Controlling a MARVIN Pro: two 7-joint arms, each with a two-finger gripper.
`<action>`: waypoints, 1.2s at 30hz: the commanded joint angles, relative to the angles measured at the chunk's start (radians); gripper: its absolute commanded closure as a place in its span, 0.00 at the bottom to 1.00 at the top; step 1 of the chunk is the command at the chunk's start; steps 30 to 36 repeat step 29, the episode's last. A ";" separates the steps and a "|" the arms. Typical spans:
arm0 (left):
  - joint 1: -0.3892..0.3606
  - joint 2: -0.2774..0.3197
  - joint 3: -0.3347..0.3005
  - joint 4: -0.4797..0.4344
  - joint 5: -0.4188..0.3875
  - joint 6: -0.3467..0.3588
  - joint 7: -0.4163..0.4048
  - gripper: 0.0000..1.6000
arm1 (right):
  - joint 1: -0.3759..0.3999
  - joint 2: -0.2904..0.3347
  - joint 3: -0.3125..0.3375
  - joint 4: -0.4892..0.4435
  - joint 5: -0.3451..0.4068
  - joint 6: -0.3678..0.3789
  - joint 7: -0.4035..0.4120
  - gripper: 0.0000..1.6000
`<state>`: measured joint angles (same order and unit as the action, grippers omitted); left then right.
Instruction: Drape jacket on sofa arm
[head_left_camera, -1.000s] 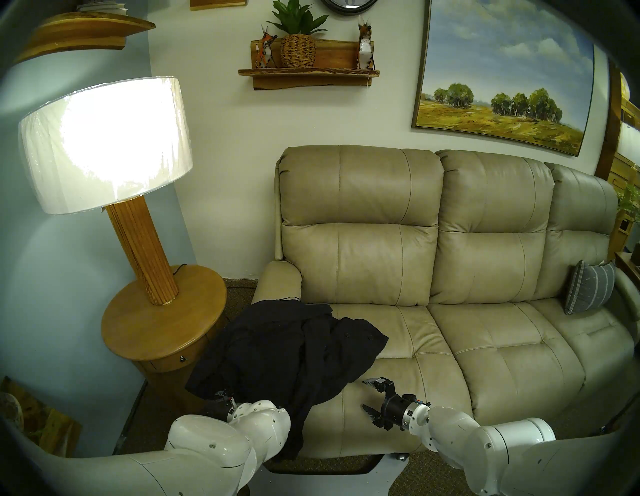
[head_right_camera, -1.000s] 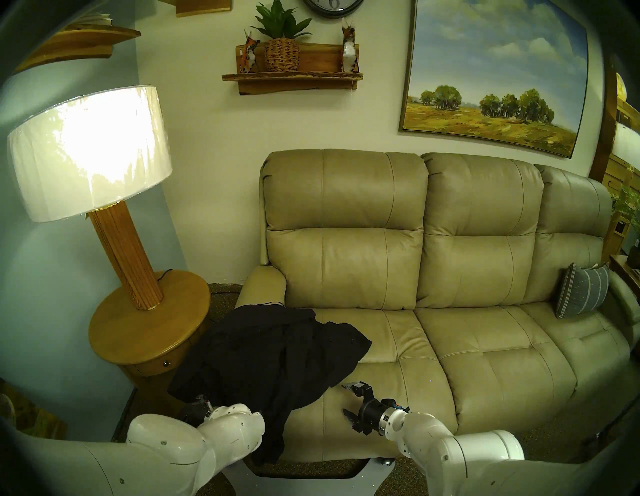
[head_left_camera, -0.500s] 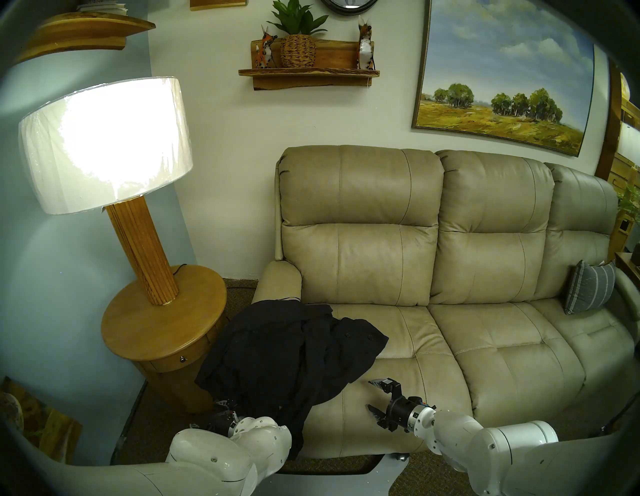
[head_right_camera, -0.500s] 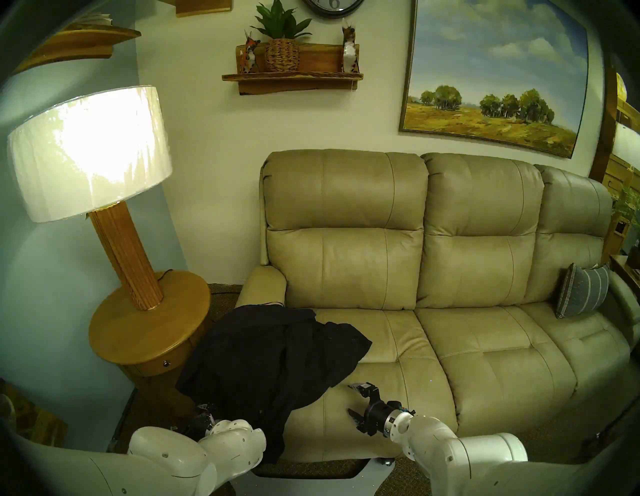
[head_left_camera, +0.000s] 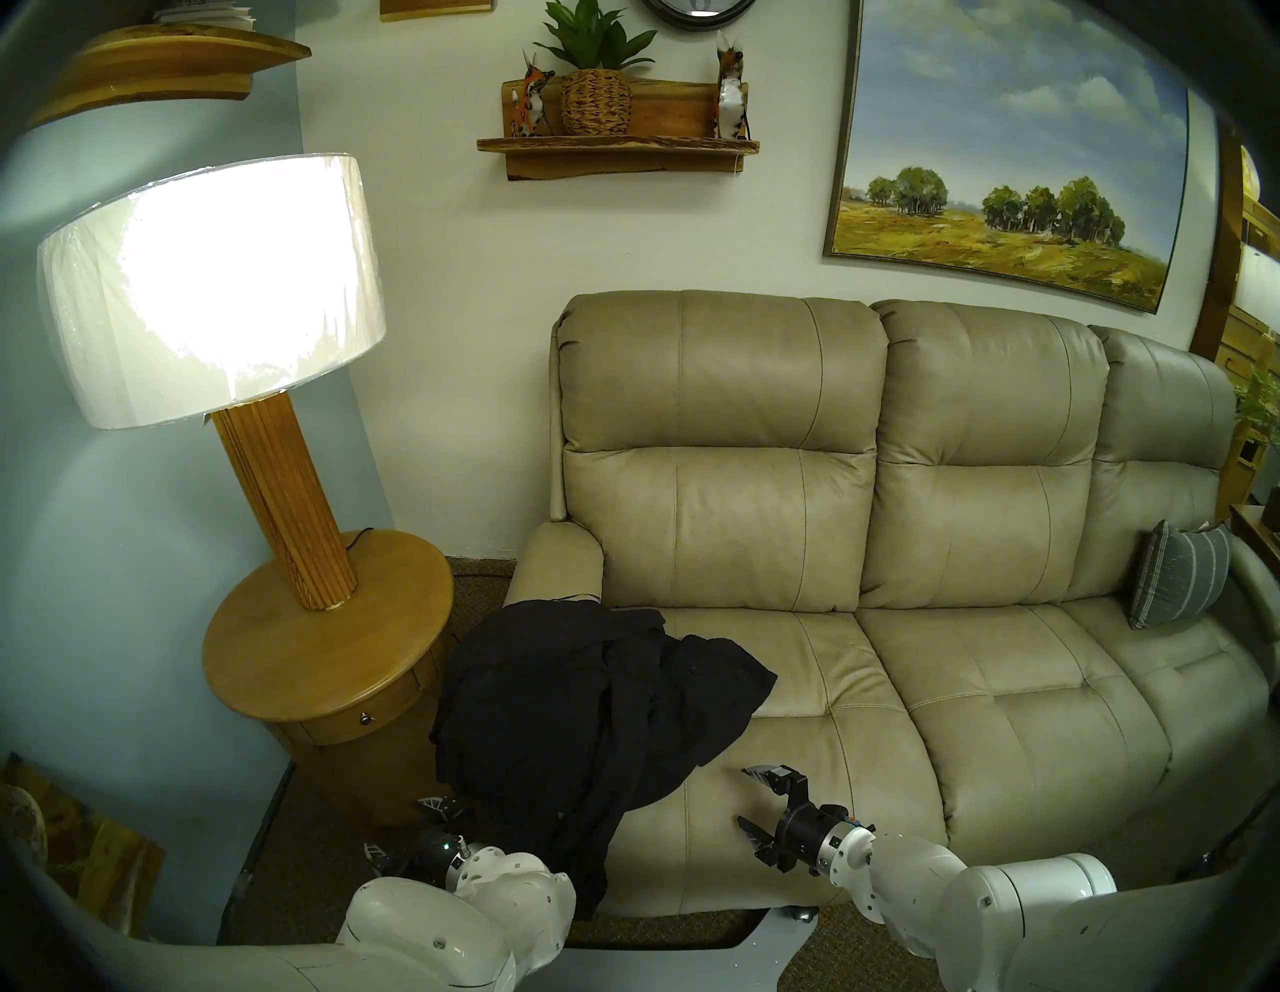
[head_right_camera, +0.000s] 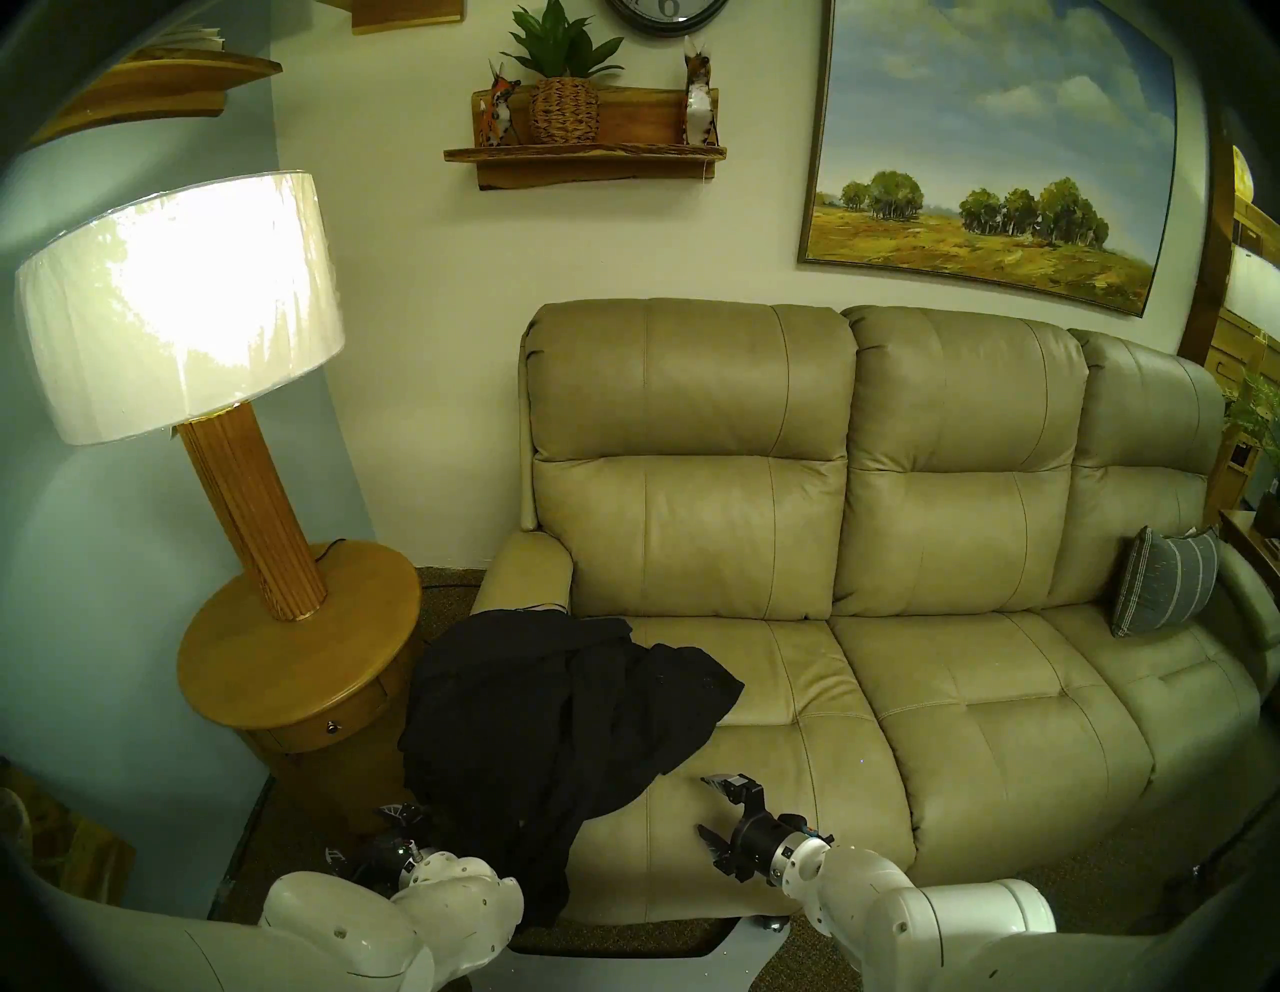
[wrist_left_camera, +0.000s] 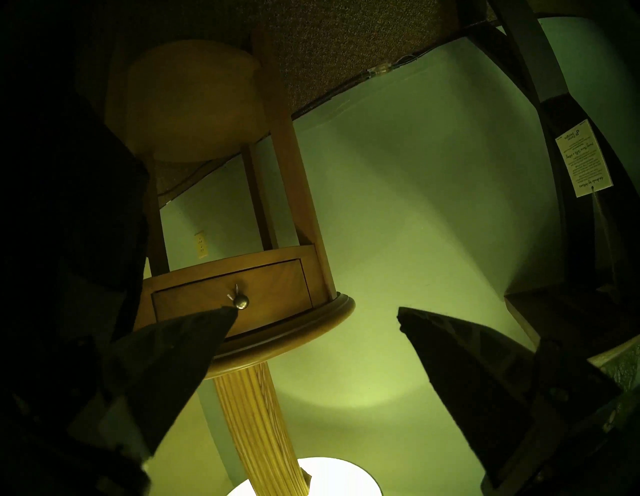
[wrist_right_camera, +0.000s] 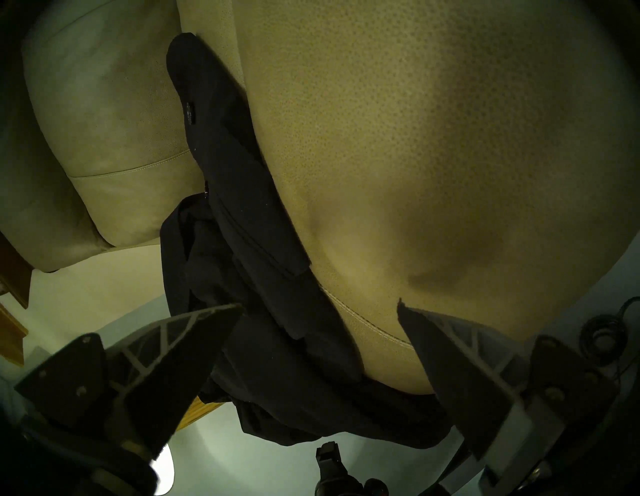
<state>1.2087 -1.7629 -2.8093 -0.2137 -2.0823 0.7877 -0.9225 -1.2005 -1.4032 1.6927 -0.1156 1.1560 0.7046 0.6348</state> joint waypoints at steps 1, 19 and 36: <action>0.024 0.001 0.035 -0.026 0.039 0.051 -0.037 0.00 | 0.008 -0.004 0.005 -0.015 0.005 -0.008 0.020 0.00; 0.064 0.017 0.078 0.043 0.092 0.058 -0.057 0.00 | 0.002 -0.024 0.027 -0.025 0.004 -0.064 0.044 0.00; 0.074 0.021 0.096 0.066 0.113 0.077 -0.070 0.00 | -0.001 -0.029 0.034 -0.027 0.003 -0.090 0.052 0.00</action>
